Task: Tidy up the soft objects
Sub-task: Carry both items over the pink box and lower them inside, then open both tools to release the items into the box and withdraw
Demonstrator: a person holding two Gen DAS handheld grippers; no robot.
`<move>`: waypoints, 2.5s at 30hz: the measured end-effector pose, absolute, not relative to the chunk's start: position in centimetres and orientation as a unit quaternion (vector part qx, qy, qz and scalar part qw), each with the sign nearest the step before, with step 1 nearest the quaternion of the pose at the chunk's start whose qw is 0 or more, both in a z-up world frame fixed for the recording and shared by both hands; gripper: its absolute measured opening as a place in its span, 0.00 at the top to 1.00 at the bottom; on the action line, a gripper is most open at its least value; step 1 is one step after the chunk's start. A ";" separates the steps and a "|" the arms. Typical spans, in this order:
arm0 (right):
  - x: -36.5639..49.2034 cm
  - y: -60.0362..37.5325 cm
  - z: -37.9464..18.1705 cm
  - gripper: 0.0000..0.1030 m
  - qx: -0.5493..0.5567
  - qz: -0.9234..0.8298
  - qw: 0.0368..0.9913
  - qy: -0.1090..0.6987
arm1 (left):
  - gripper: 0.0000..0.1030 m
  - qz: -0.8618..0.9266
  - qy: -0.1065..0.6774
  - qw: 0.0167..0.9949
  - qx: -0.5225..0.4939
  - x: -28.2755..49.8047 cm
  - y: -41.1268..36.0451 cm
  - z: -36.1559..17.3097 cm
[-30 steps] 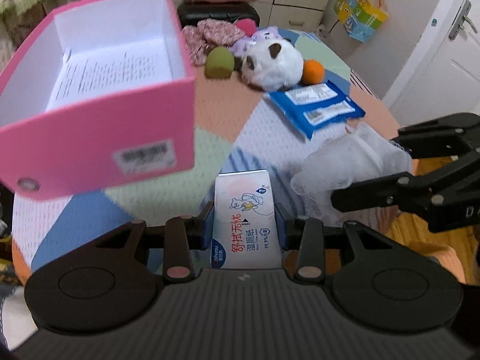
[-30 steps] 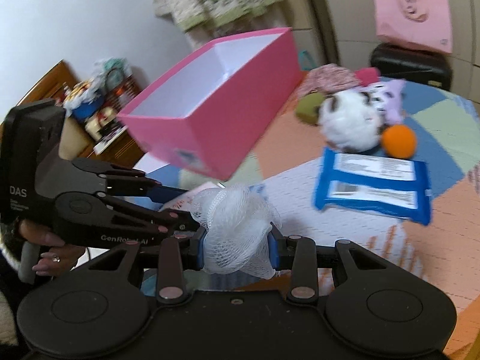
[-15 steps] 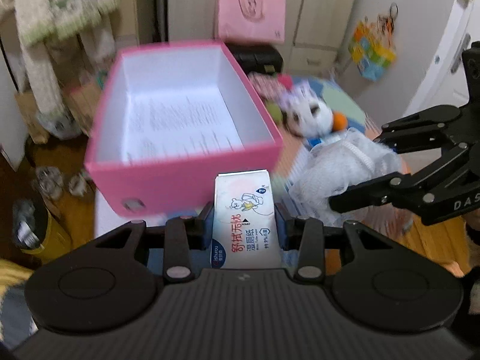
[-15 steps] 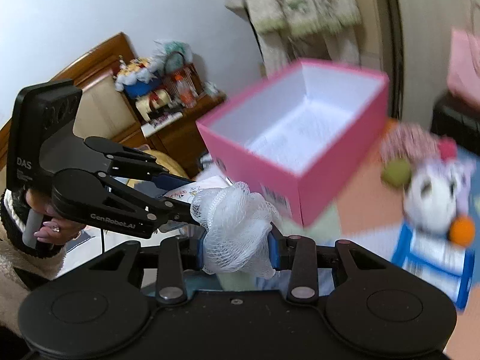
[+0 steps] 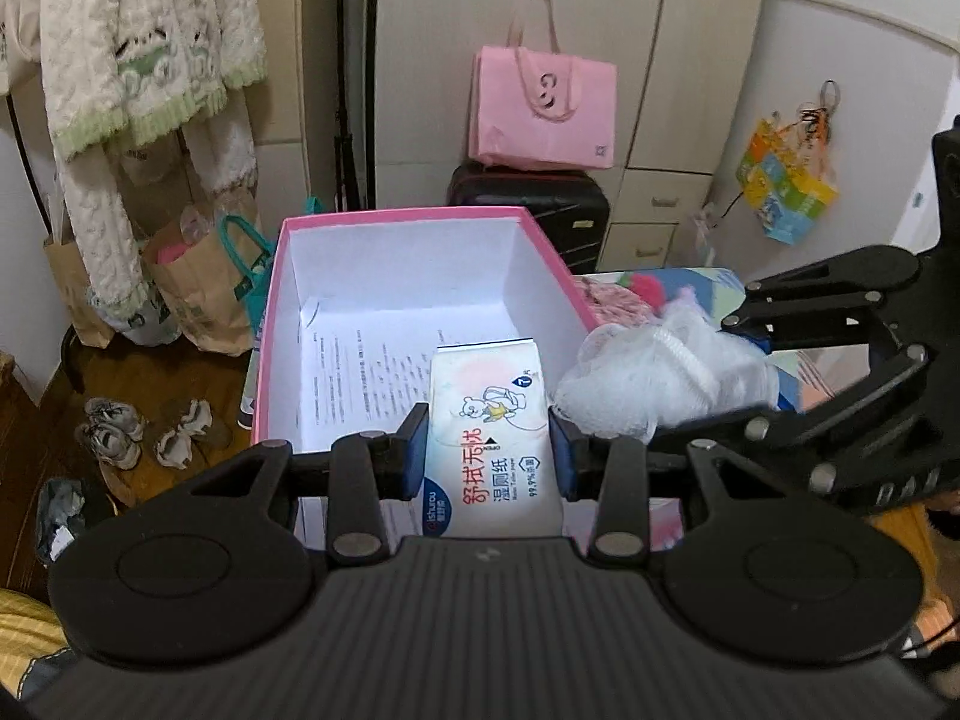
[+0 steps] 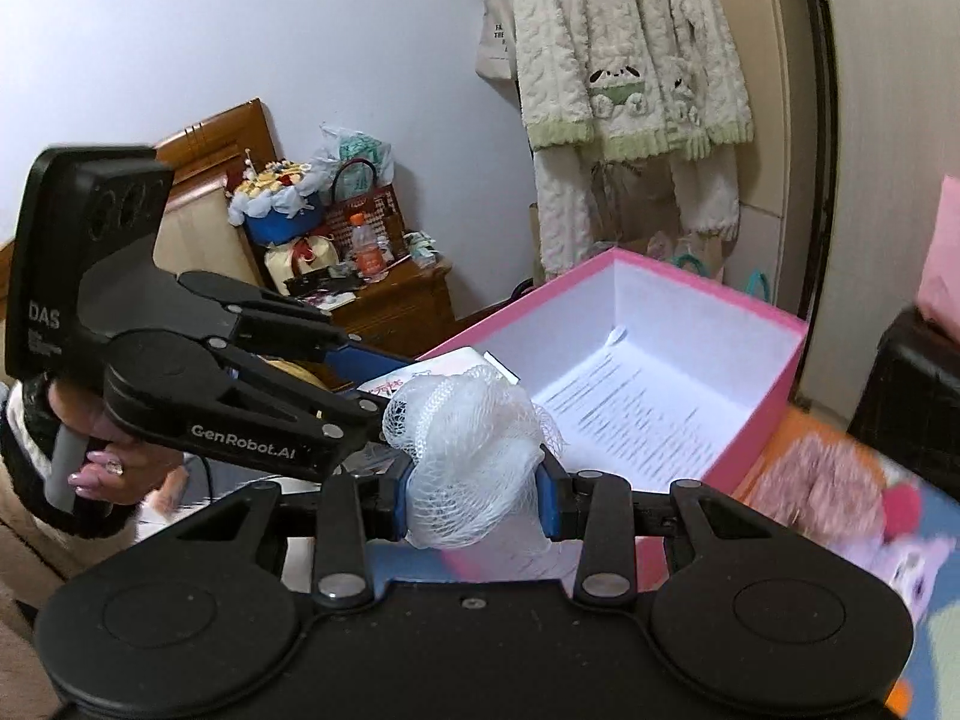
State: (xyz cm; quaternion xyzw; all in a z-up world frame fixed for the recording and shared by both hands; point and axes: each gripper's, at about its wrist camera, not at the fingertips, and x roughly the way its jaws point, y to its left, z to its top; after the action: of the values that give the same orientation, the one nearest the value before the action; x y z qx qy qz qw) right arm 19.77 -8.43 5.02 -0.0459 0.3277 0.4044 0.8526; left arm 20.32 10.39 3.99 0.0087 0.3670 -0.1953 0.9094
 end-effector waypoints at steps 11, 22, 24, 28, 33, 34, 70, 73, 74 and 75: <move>29.0 -3.4 1.3 0.58 -0.194 0.418 0.798 0.388 | 0.63 -0.165 0.449 0.876 0.066 29.2 9.2 -1.3; 28.9 -1.4 -1.2 0.58 -0.300 0.435 0.743 0.410 | 0.63 -0.155 0.468 0.862 0.117 29.3 8.8 -2.9; 28.7 -0.5 -1.8 0.58 -0.322 0.439 0.731 0.413 | 0.63 -0.161 0.479 0.855 0.119 29.6 8.5 -3.2; 28.7 1.0 -2.9 0.56 -0.351 0.438 0.713 0.420 | 0.62 -0.152 0.489 0.850 0.125 29.9 8.1 -3.6; 29.1 0.6 -3.2 0.42 -0.336 0.440 0.713 0.430 | 0.54 -0.151 0.488 0.851 0.122 29.4 8.0 -3.2; 29.0 0.5 -3.0 0.39 -0.333 0.443 0.714 0.429 | 0.50 -0.151 0.484 0.853 0.123 29.1 7.9 -3.0; 17.5 -8.1 7.6 0.31 -0.133 0.390 0.844 0.344 | 0.34 -0.182 0.390 0.900 0.068 14.8 9.6 6.4; 16.1 -8.7 8.1 0.30 -0.133 0.381 0.850 0.338 | 0.33 -0.189 0.385 0.900 0.073 13.5 9.1 6.8; 15.5 -8.9 8.1 0.30 -0.131 0.379 0.852 0.337 | 0.32 -0.192 0.382 0.901 0.075 13.1 8.9 6.9; 15.1 -9.1 8.2 0.30 -0.127 0.377 0.853 0.337 | 0.31 -0.193 0.377 0.902 0.077 12.7 8.7 7.0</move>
State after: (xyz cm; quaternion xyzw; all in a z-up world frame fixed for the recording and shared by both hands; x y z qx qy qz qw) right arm 15.15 -9.14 8.24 -0.1268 0.3370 0.3771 0.8533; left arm 12.73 8.69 7.03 0.0774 0.3772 -0.1934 0.9024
